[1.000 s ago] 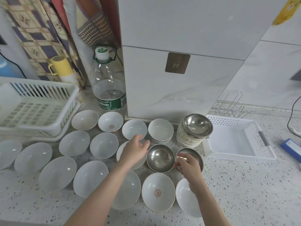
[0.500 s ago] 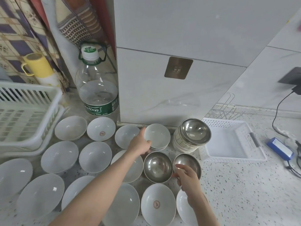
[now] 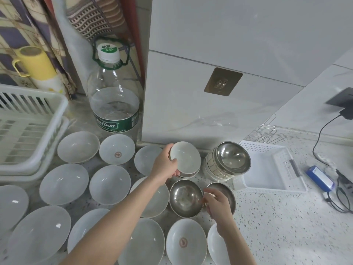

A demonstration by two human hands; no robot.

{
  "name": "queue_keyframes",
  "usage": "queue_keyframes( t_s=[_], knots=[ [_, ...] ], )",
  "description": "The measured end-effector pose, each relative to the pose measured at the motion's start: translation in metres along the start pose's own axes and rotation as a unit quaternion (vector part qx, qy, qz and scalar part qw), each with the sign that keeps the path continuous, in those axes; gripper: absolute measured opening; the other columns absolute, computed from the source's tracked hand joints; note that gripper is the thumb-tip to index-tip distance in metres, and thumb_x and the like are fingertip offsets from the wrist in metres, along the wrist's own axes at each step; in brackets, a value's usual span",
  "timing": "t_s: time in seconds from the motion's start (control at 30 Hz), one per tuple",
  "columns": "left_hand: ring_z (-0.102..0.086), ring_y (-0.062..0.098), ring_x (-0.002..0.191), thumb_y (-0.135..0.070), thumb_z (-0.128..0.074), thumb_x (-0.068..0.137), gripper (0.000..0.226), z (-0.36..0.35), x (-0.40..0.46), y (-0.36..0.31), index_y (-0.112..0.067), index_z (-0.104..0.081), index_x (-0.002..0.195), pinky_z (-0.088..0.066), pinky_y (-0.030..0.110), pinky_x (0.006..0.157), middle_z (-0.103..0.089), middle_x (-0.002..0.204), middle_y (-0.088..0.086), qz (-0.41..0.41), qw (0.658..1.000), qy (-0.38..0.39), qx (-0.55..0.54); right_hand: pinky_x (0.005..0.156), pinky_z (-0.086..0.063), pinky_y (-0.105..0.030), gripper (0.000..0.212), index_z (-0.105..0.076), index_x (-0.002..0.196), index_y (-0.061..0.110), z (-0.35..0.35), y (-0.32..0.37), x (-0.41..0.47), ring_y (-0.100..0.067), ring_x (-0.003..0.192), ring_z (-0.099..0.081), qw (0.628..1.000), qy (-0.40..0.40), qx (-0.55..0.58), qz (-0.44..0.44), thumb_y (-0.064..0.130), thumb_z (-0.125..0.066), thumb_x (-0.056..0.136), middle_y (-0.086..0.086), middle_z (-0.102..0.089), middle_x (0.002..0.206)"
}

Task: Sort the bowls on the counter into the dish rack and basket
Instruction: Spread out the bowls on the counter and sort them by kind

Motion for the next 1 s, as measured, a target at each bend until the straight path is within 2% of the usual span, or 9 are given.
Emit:
queue_keyframes(
  t_s=[0.1, 0.27, 0.4, 0.5, 0.57, 0.67, 0.8, 0.93, 1.0],
  knots=[
    [-0.057, 0.011, 0.039, 0.0, -0.039, 0.085, 0.055, 0.012, -0.011, -0.003, -0.036, -0.048, 0.125, -0.031, 0.017, 0.034, -0.061, 0.065, 0.002, 0.007, 0.998, -0.005, -0.062, 0.047, -0.038, -0.018, 0.015, -0.066, 0.1, 0.024, -0.006, 0.008, 0.007, 0.001, 0.043, -0.051, 1.0, -0.002, -0.01, -0.001, 0.016, -0.056, 0.093, 0.001, -0.073, 0.068],
    [-0.049, 0.009, 0.036, 0.009, -0.036, 0.086, 0.055, 0.041, -0.026, 0.01, -0.032, -0.05, 0.121, -0.022, 0.016, 0.03, -0.06, 0.049, 0.005, 0.064, 0.969, -0.033, -0.238, 0.061, -0.043, -0.025, 0.014, -0.068, 0.096, 0.016, -0.019, 0.029, 0.023, -0.013, 0.072, -0.064, 0.998, -0.018, -0.054, 0.028, 0.02, -0.056, 0.09, 0.003, -0.072, 0.076],
    [-0.036, 0.002, 0.031, 0.008, -0.033, 0.089, 0.046, 0.061, -0.042, 0.031, -0.022, -0.056, 0.115, -0.02, 0.012, 0.029, -0.058, 0.046, 0.003, 0.099, 0.926, -0.036, -0.363, 0.054, -0.041, -0.021, 0.017, -0.067, 0.094, 0.015, -0.032, 0.04, 0.036, -0.004, 0.054, -0.062, 0.994, -0.03, -0.1, 0.041, 0.027, -0.055, 0.091, 0.004, -0.072, 0.067],
    [-0.033, 0.0, 0.031, 0.005, -0.035, 0.092, 0.038, 0.07, -0.052, 0.042, -0.022, -0.06, 0.104, -0.02, 0.011, 0.028, -0.056, 0.047, 0.001, 0.115, 0.908, -0.028, -0.401, 0.049, -0.039, -0.024, 0.024, -0.065, 0.088, 0.008, -0.041, 0.045, 0.045, -0.01, 0.049, -0.058, 0.988, -0.029, -0.148, 0.036, 0.029, -0.054, 0.089, 0.002, -0.071, 0.063],
    [-0.033, 0.0, 0.031, 0.004, -0.037, 0.093, 0.035, 0.074, -0.059, 0.047, -0.021, -0.06, 0.099, -0.021, 0.01, 0.028, -0.055, 0.049, 0.002, 0.128, 0.89, -0.03, -0.436, 0.048, -0.038, -0.022, 0.021, -0.063, 0.085, 0.009, -0.044, 0.048, 0.049, -0.004, 0.045, -0.06, 0.983, -0.038, -0.174, 0.037, 0.029, -0.054, 0.088, 0.002, -0.071, 0.059],
    [-0.035, 0.0, 0.032, 0.004, -0.04, 0.092, 0.03, 0.076, -0.066, 0.054, -0.018, -0.058, 0.099, -0.023, 0.01, 0.028, -0.055, 0.051, 0.003, 0.145, 0.867, -0.042, -0.474, 0.049, -0.038, -0.021, 0.015, -0.064, 0.089, 0.01, -0.048, 0.053, 0.052, -0.008, 0.057, -0.063, 0.974, -0.049, -0.214, 0.052, 0.023, -0.056, 0.086, 0.002, -0.07, 0.059],
    [-0.036, 0.001, 0.032, 0.004, -0.041, 0.093, 0.029, 0.081, -0.073, 0.056, -0.02, -0.057, 0.1, -0.023, 0.011, 0.028, -0.056, 0.051, 0.003, 0.159, 0.862, -0.052, -0.479, 0.051, -0.037, -0.022, 0.015, -0.065, 0.091, 0.006, -0.05, 0.055, 0.057, -0.018, 0.066, -0.063, 0.974, -0.062, -0.215, 0.033, 0.009, -0.054, 0.081, -0.005, -0.072, 0.069],
    [-0.036, 0.001, 0.031, 0.005, -0.039, 0.094, 0.03, 0.087, -0.081, 0.056, -0.019, -0.056, 0.098, -0.022, 0.01, 0.028, -0.056, 0.051, 0.004, 0.16, 0.861, -0.064, -0.479, 0.053, -0.043, -0.024, 0.016, -0.062, 0.092, 0.006, -0.051, 0.059, 0.056, -0.021, 0.067, -0.068, 0.975, -0.058, -0.211, 0.029, 0.005, -0.05, 0.081, -0.005, -0.071, 0.061],
    [-0.036, 0.001, 0.031, 0.005, -0.039, 0.094, 0.03, 0.089, -0.085, 0.056, -0.018, -0.056, 0.099, -0.022, 0.01, 0.028, -0.056, 0.052, 0.004, 0.156, 0.862, -0.068, -0.478, 0.05, -0.04, -0.023, 0.018, -0.06, 0.096, 0.008, -0.05, 0.063, 0.054, -0.015, 0.061, -0.065, 0.974, -0.058, -0.216, 0.036, 0.005, -0.049, 0.082, -0.003, -0.07, 0.057]
  ],
)
Point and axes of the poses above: each hand's wrist, its own x-axis towards the middle knuckle, its own z-axis out of the back of the hand, y = z × x, the point moved 4 cm from there along x, towards the middle knuckle
